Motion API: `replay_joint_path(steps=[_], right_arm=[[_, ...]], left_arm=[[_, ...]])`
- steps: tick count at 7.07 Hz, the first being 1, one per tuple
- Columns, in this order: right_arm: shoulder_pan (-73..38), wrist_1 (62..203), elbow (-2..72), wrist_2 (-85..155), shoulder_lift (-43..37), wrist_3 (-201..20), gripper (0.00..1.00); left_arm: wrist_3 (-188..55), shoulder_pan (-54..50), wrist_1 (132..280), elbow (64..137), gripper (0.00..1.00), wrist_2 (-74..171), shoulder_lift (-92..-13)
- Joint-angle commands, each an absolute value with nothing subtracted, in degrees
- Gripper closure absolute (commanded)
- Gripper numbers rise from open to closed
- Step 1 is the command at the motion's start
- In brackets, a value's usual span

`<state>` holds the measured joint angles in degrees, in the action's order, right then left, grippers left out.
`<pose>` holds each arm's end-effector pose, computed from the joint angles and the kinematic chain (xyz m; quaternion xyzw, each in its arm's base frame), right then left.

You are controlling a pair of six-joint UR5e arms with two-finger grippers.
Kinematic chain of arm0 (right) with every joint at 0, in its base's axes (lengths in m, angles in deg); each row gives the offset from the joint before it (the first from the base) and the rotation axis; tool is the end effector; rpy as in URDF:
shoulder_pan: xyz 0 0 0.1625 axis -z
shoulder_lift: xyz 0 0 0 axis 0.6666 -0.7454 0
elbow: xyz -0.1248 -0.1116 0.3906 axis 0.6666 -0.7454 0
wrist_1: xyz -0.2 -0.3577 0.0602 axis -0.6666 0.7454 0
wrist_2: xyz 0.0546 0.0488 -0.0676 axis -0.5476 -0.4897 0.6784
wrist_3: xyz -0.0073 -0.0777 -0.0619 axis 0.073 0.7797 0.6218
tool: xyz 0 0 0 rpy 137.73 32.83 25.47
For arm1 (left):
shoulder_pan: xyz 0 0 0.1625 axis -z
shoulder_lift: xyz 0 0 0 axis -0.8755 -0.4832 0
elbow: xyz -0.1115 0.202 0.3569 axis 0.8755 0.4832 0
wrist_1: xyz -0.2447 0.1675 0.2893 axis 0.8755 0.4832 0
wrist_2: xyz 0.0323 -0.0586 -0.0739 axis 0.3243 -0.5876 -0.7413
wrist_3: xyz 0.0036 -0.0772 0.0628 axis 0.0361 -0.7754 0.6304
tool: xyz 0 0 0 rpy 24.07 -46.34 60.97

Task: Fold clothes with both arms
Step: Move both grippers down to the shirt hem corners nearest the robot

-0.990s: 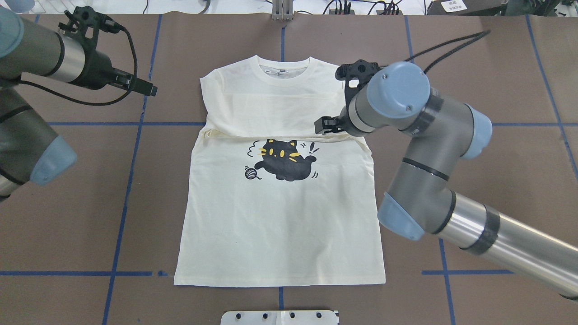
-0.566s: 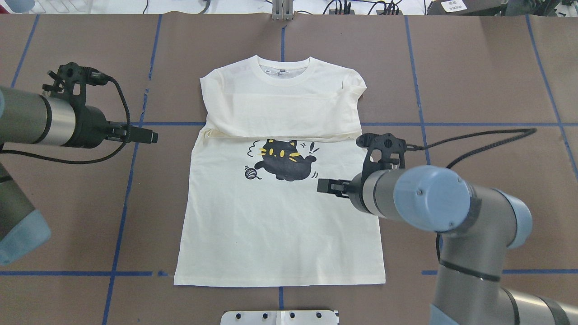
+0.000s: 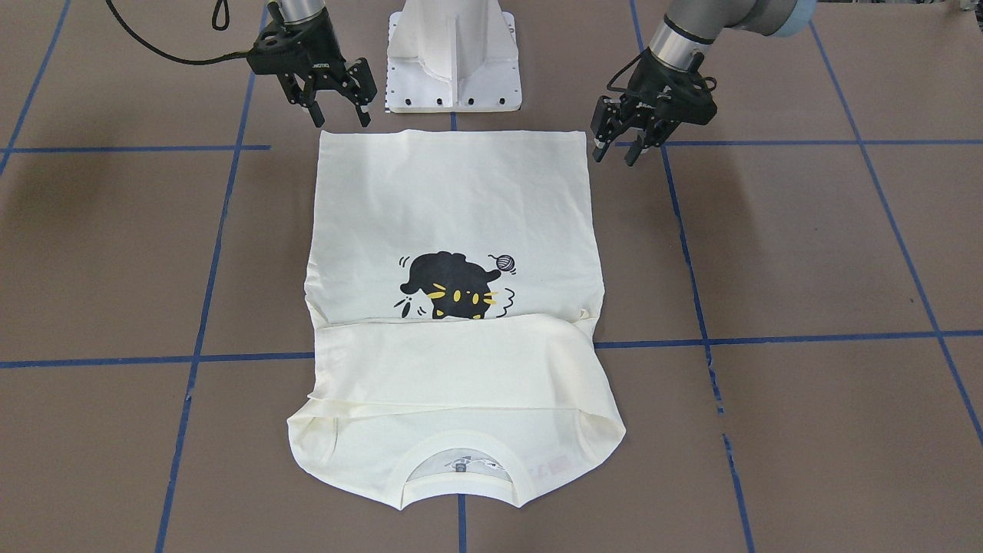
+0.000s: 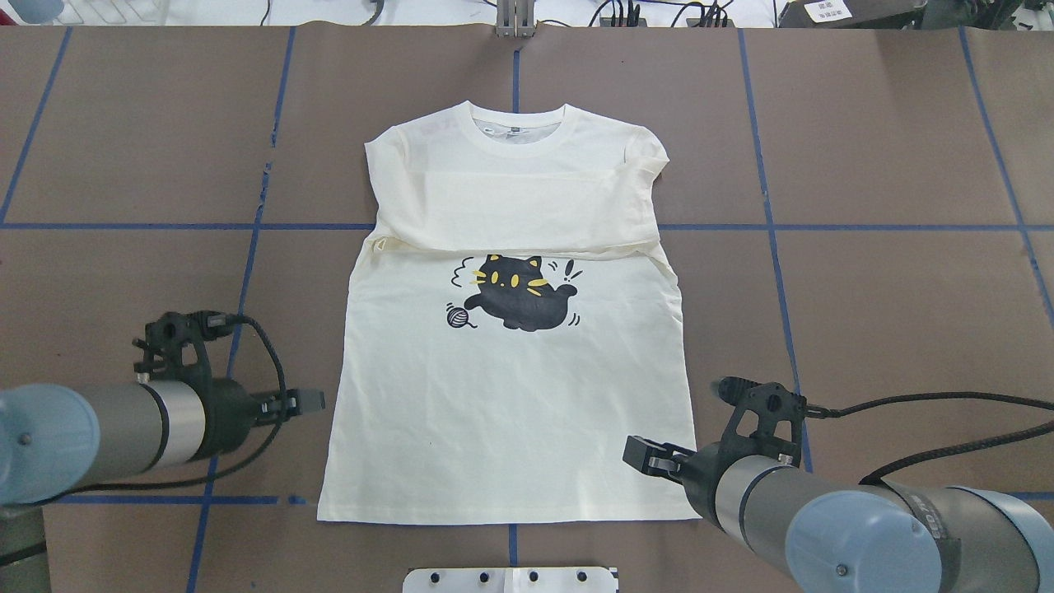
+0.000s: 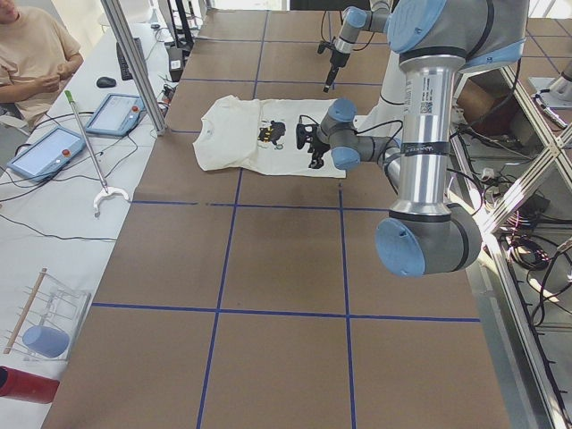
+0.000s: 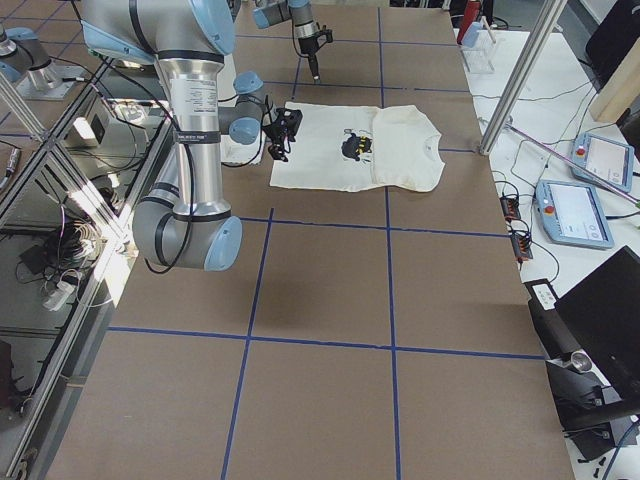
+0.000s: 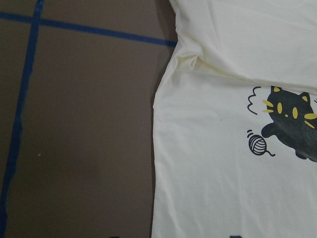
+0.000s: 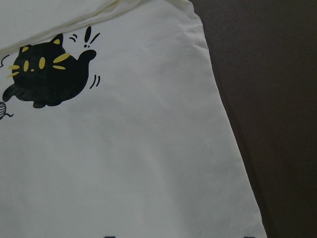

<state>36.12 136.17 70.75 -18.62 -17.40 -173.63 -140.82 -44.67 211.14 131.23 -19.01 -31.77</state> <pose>-0.4415 -0.2014 0.2855 0.0884 -0.4579 0.1728 0.8676 0.4072 -0.2610 0.3470 0.0843 0.5080 -0.1224 0.8485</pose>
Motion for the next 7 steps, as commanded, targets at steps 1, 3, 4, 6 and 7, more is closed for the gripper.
replay_joint_path(steps=[1, 3, 4, 6, 7], right_arm=[[36.8, 136.2, 71.0, -18.0, -18.0, -174.1, 0.08], [37.1, 136.2, 71.0, -17.1, -18.1, -174.2, 0.08], [37.2, 136.2, 70.9, -17.0, -18.1, -174.2, 0.07], [37.5, 136.2, 70.9, -15.7, -18.1, -174.6, 0.06], [37.5, 136.2, 70.9, -15.7, -18.1, -174.6, 0.06]], left_arm=[[-146.7, -52.7, 209.6, 130.0, 0.36, -13.5, -30.3], [-149.6, -56.1, 208.8, 128.9, 0.41, -12.7, -30.9], [-151.3, -56.2, 208.8, 128.7, 0.52, -12.7, -31.2], [-153.6, -56.1, 208.8, 128.4, 0.54, -12.8, -33.1], [-153.7, -56.2, 208.8, 128.0, 0.54, -12.8, -33.4]])
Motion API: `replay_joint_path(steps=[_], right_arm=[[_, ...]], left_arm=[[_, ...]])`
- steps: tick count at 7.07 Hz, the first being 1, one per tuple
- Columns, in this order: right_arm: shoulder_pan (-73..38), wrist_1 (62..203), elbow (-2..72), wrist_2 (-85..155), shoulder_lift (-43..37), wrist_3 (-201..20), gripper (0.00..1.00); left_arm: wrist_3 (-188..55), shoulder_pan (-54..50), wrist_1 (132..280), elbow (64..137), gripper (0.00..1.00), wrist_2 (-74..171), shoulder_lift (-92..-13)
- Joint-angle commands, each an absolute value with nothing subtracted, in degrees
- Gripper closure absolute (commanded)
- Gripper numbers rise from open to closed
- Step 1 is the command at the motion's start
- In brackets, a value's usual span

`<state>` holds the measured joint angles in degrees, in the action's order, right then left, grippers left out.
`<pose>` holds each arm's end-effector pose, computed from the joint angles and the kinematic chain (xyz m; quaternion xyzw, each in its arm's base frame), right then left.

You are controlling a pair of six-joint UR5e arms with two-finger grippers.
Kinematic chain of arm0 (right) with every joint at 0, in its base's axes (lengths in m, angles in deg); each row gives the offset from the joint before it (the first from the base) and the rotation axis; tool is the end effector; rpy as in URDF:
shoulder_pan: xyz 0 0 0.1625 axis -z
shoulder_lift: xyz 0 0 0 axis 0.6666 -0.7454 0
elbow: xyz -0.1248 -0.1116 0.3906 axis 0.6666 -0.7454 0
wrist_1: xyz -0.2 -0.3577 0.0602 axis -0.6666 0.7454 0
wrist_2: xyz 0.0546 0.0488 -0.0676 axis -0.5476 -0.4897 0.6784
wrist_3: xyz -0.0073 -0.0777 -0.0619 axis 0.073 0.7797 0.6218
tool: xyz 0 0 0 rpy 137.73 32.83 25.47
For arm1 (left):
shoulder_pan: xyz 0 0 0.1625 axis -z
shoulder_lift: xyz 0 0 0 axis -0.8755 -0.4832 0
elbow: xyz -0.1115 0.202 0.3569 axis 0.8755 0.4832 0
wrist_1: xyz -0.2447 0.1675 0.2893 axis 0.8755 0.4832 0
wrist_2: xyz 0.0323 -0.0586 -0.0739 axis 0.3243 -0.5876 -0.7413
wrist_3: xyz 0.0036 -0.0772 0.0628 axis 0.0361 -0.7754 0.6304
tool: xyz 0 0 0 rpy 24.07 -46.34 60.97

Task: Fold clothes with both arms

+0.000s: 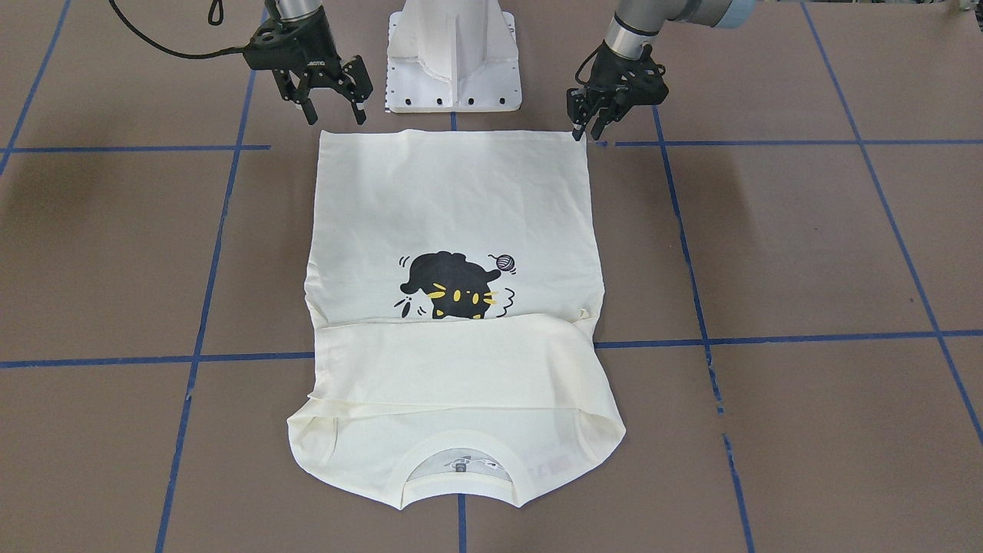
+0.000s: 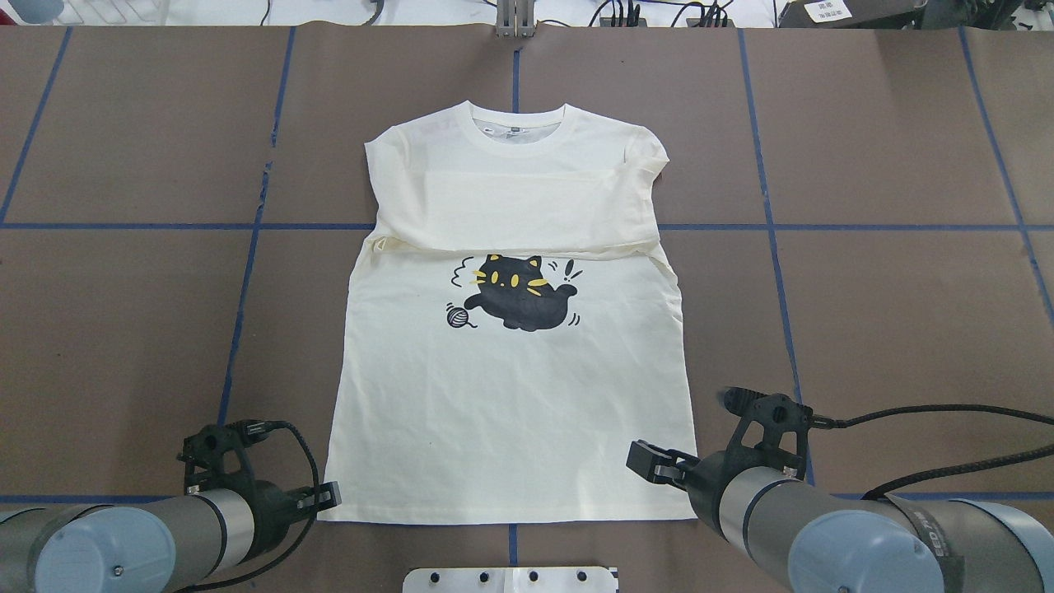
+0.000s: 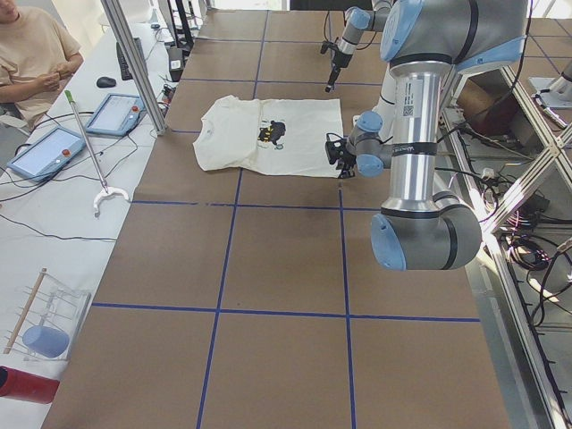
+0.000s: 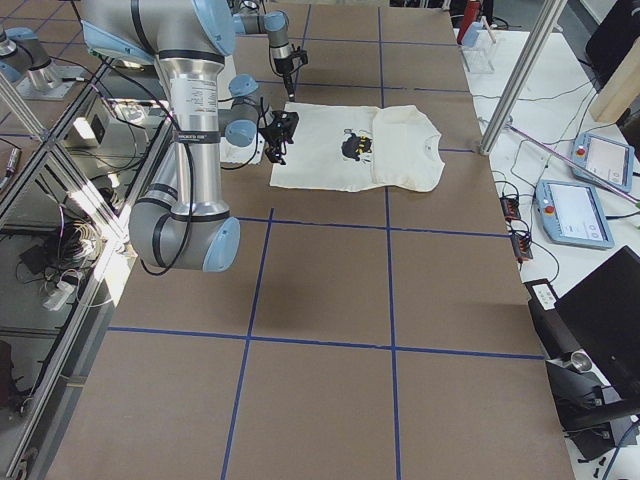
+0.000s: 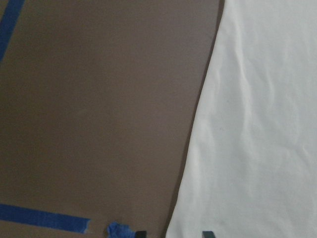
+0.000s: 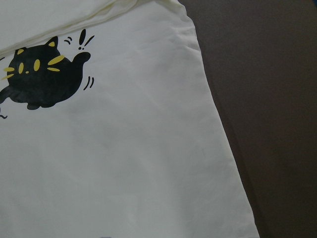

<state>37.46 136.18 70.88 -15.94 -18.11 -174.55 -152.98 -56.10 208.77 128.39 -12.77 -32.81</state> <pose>-0.4425 -0.1953 0.2896 0.1006 -0.4548 0.1795 0.8665 0.4656 -0.1873 0.3673 0.0283 0.4848 -0.1559 0.8602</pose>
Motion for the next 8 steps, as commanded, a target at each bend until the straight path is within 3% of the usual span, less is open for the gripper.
replay_joint_path(steps=[1, 8], right_arm=[[37.5, 136.2, 70.8, -15.7, -18.1, -174.6, 0.05], [37.5, 136.1, 70.7, -15.0, -17.9, -174.6, 0.04]], left_arm=[[-153.7, -56.2, 208.8, 128.0, 0.54, -12.8, -33.4], [-153.3, -56.2, 208.9, 126.2, 0.54, -13.0, -34.4]])
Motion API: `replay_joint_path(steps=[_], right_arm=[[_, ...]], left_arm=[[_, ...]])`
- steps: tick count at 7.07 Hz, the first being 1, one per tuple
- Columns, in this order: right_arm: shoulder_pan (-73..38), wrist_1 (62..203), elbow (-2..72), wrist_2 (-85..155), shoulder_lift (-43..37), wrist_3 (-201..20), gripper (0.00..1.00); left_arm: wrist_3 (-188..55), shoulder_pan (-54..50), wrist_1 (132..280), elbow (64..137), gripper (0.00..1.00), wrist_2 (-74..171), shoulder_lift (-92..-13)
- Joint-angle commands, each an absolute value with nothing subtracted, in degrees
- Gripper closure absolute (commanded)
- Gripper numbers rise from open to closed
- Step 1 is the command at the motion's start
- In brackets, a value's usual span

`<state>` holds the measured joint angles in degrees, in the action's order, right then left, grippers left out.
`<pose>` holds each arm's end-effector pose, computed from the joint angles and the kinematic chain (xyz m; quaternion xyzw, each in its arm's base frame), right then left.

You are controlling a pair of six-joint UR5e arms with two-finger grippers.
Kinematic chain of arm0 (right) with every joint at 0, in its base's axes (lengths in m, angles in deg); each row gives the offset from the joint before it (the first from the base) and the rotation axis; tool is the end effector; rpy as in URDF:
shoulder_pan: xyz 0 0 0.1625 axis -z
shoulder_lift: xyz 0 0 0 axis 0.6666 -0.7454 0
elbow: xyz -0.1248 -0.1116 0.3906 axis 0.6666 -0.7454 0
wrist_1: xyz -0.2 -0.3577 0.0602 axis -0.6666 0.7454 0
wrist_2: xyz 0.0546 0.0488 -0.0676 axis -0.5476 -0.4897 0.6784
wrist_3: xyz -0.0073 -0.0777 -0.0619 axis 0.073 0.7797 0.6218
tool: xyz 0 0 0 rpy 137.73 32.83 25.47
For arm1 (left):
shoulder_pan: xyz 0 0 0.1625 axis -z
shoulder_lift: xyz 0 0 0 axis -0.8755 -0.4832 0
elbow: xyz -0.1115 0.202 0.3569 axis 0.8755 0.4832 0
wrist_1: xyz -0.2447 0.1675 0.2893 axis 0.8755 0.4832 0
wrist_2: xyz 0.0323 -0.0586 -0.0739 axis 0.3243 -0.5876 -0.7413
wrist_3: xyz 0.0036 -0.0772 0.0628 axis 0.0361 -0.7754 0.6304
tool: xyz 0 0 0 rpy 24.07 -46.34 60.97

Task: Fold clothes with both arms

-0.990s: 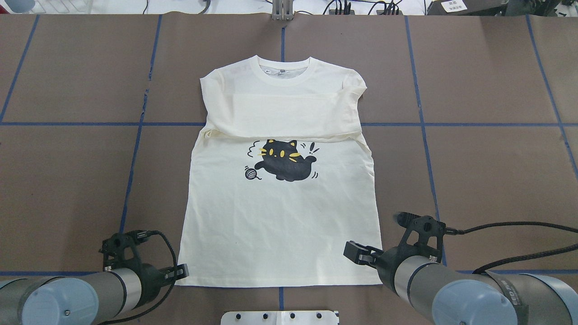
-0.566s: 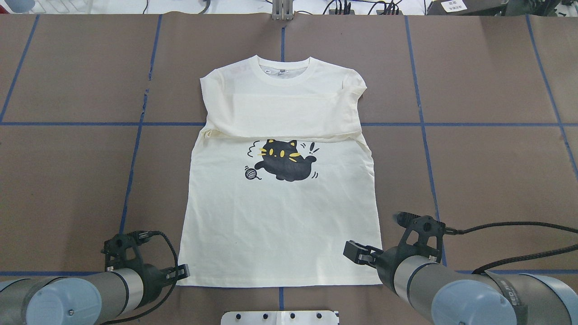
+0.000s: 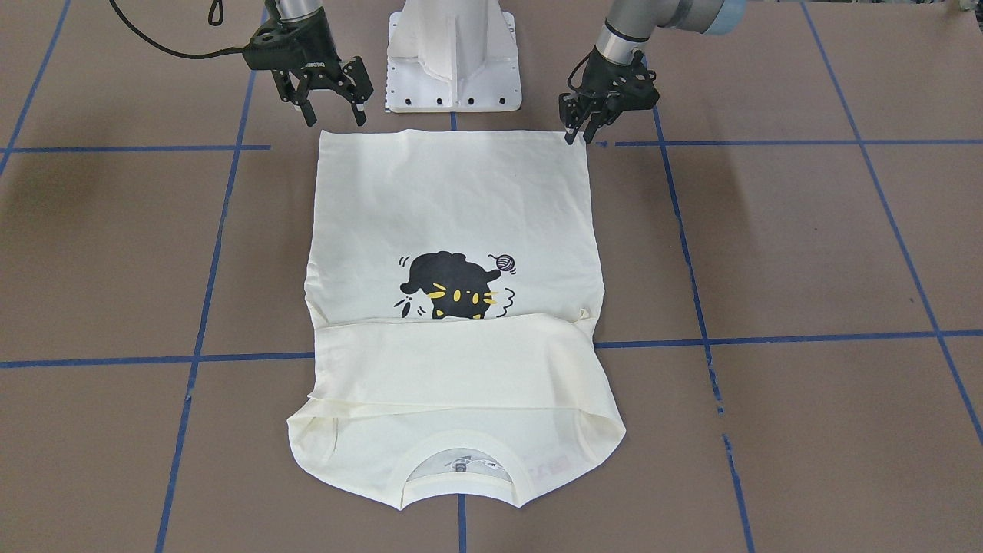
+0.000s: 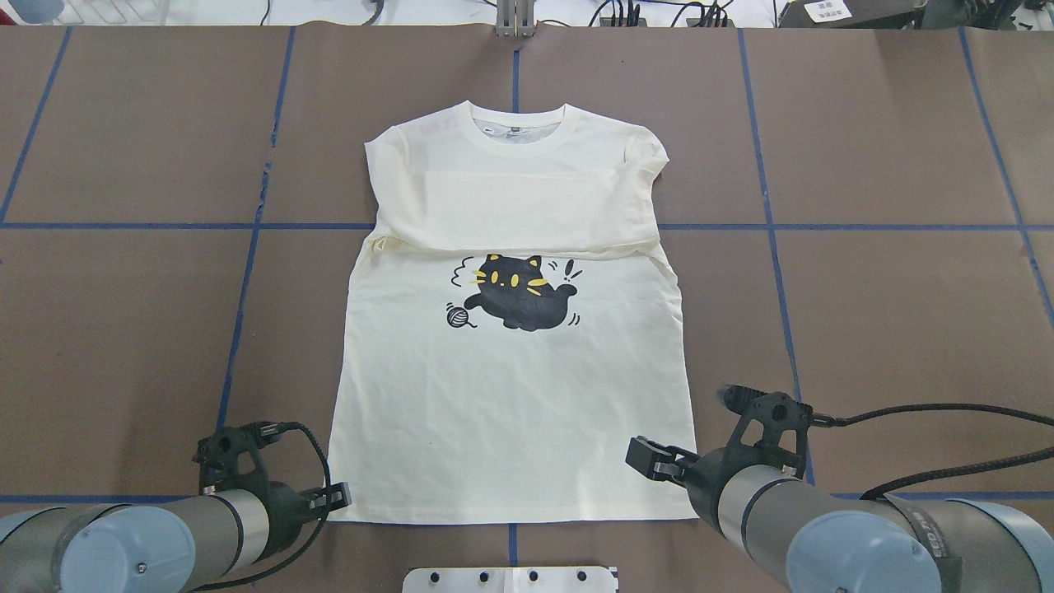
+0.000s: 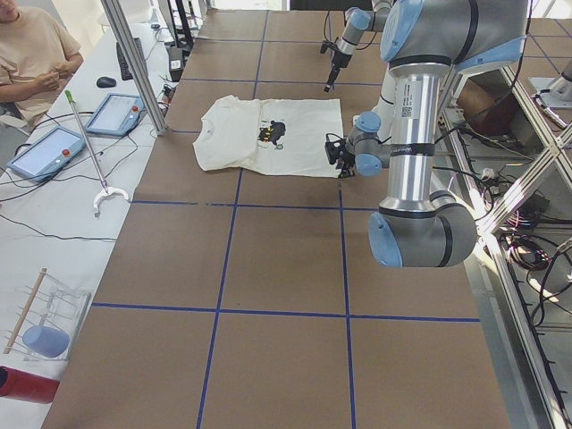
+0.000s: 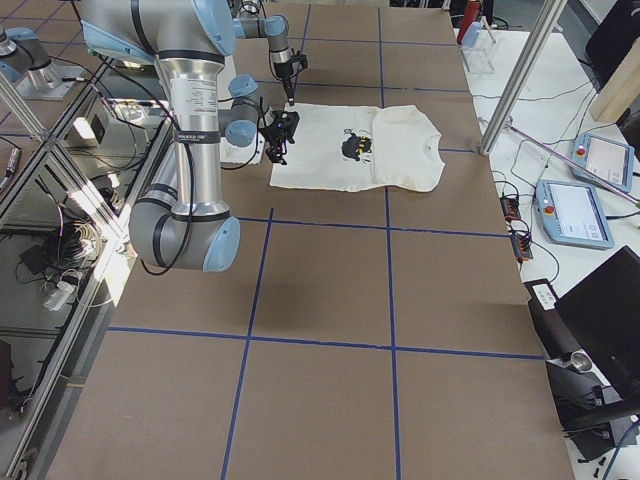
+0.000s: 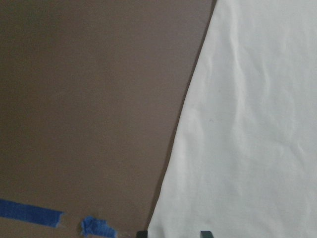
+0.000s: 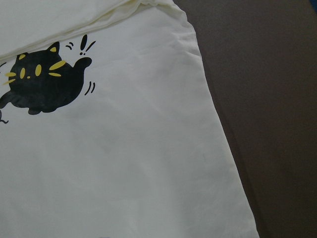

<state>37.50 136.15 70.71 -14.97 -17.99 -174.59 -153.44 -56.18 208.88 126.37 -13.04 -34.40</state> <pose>-0.4433 -0.1966 0.2895 0.1078 -0.4546 0.1831 0.8650 0.4793 -0.1874 0.3705 0.0241 0.4824 -0.1576 0.8613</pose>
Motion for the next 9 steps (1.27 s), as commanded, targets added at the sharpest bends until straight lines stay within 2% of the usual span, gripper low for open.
replay_joint_path(steps=[1, 9], right_arm=[[37.5, 136.2, 70.7, -15.0, -17.9, -174.6, 0.04], [37.5, 136.2, 70.7, -14.9, -17.8, -174.6, 0.04]], left_arm=[[-153.3, -56.2, 208.9, 126.3, 0.54, -13.0, -34.4], [-152.2, -56.2, 208.7, 126.5, 0.50, -13.5, -33.8]])
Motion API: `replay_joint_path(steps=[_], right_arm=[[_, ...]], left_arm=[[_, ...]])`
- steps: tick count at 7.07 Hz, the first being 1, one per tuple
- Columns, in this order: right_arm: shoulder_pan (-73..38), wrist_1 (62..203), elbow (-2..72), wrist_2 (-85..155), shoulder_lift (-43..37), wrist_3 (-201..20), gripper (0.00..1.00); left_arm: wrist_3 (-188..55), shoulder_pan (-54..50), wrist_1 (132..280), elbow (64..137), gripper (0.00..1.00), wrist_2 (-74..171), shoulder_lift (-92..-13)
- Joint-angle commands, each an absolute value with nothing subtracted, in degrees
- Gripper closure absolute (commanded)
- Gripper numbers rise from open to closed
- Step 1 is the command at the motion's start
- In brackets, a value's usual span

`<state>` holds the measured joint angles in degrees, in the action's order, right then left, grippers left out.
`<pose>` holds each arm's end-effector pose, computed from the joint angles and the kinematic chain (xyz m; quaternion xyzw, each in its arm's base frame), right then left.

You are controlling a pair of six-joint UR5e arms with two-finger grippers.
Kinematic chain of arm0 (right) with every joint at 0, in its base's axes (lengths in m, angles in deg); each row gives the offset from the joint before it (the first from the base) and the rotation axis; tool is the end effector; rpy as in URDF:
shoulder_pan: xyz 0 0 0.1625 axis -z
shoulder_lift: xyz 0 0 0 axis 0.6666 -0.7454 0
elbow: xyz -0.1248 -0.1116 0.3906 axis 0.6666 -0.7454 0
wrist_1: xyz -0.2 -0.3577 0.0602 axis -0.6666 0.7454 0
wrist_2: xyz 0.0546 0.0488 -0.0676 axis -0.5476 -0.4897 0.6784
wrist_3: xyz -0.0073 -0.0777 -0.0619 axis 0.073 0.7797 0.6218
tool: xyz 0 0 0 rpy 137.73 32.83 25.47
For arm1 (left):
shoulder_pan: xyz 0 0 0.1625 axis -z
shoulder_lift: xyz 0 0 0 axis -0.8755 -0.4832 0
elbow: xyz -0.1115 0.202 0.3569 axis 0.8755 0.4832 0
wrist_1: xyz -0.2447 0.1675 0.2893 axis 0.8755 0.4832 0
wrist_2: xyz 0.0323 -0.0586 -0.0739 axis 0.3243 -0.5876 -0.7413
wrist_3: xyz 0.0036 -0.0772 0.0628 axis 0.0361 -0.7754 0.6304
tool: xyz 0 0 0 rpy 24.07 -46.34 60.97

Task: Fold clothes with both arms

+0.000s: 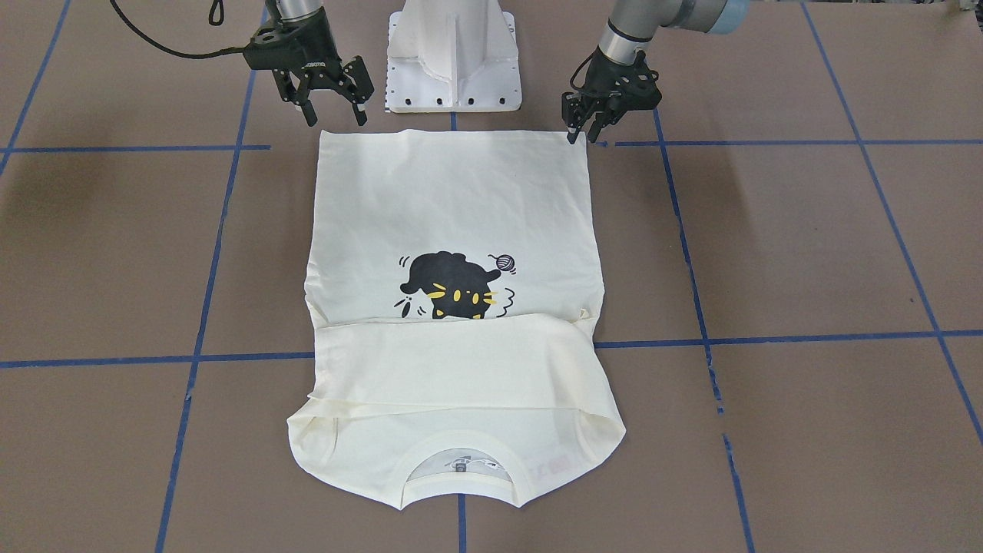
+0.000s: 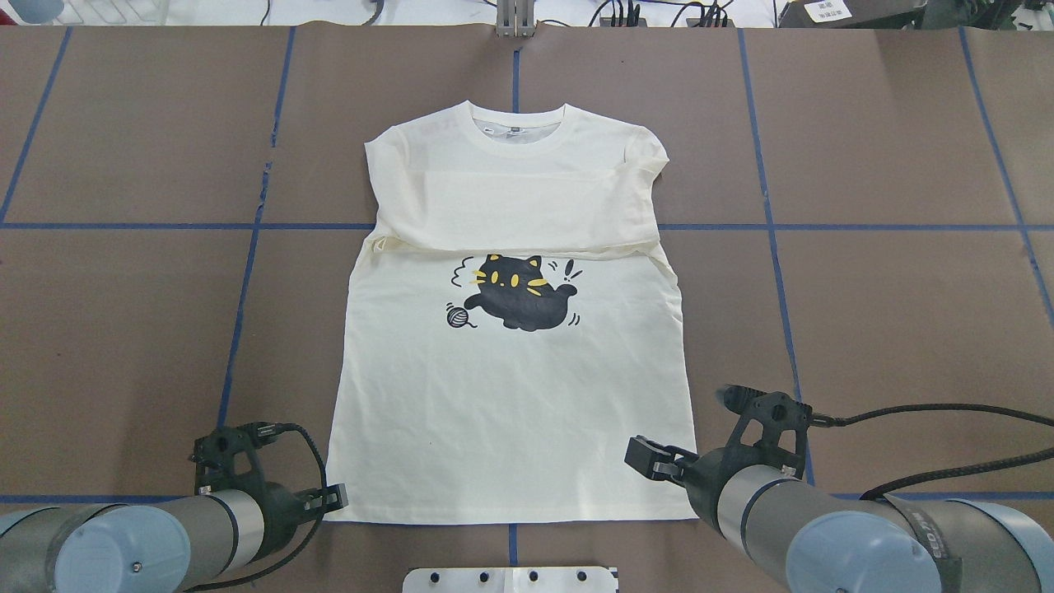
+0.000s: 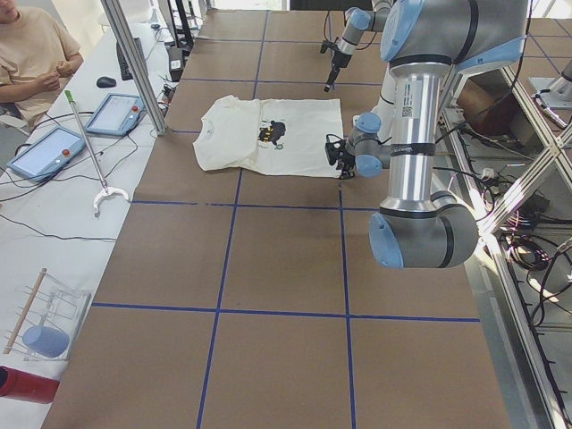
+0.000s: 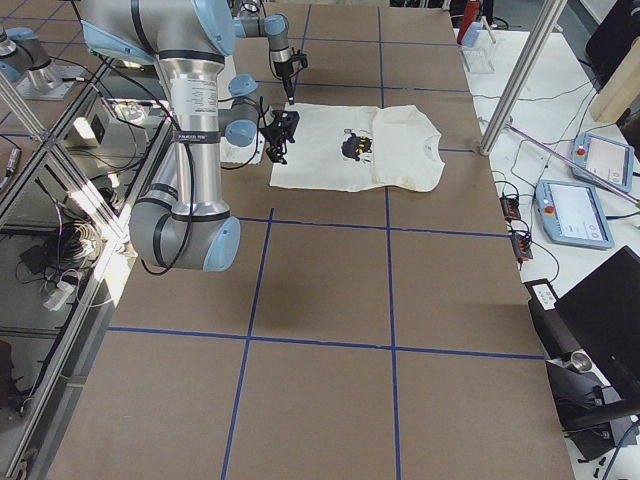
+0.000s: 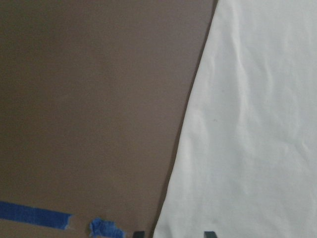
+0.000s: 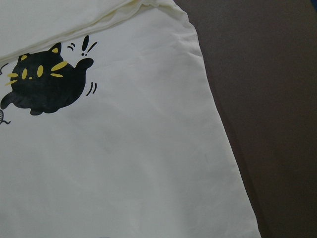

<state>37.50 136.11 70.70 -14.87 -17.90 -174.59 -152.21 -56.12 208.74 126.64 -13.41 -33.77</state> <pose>-0.4435 -0.1968 0.2887 0.1084 -0.4555 0.1835 0.8644 0.4759 -0.1869 0.3740 0.0271 0.4782 -0.1474 0.8654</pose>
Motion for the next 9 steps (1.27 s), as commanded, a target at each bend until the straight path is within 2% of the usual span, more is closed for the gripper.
replay_joint_path(steps=[1, 3, 5, 6, 7, 9], right_arm=[[37.5, 136.1, 70.7, -14.9, -17.8, -174.6, 0.04], [37.5, 136.1, 70.7, -14.9, -17.8, -174.6, 0.04], [37.5, 136.1, 70.6, -14.9, -17.8, -174.6, 0.04], [37.5, 136.1, 70.6, -14.9, -17.8, -174.6, 0.04], [37.5, 136.2, 70.6, -15.0, -17.8, -174.5, 0.04], [37.5, 136.1, 70.6, -15.0, -17.7, -174.5, 0.04]], left_arm=[[-152.2, -56.4, 208.8, 126.4, 0.50, -13.5, -33.8], [-152.2, -56.5, 208.8, 126.4, 0.52, -13.4, -34.0], [-152.3, -57.1, 208.8, 126.5, 0.65, -13.3, -34.3], [-152.4, -57.4, 208.8, 126.4, 0.75, -13.2, -34.4], [-152.4, -57.5, 208.8, 126.5, 0.77, -13.1, -34.4], [-152.5, -57.6, 208.8, 126.6, 1.00, -13.0, -34.5]])
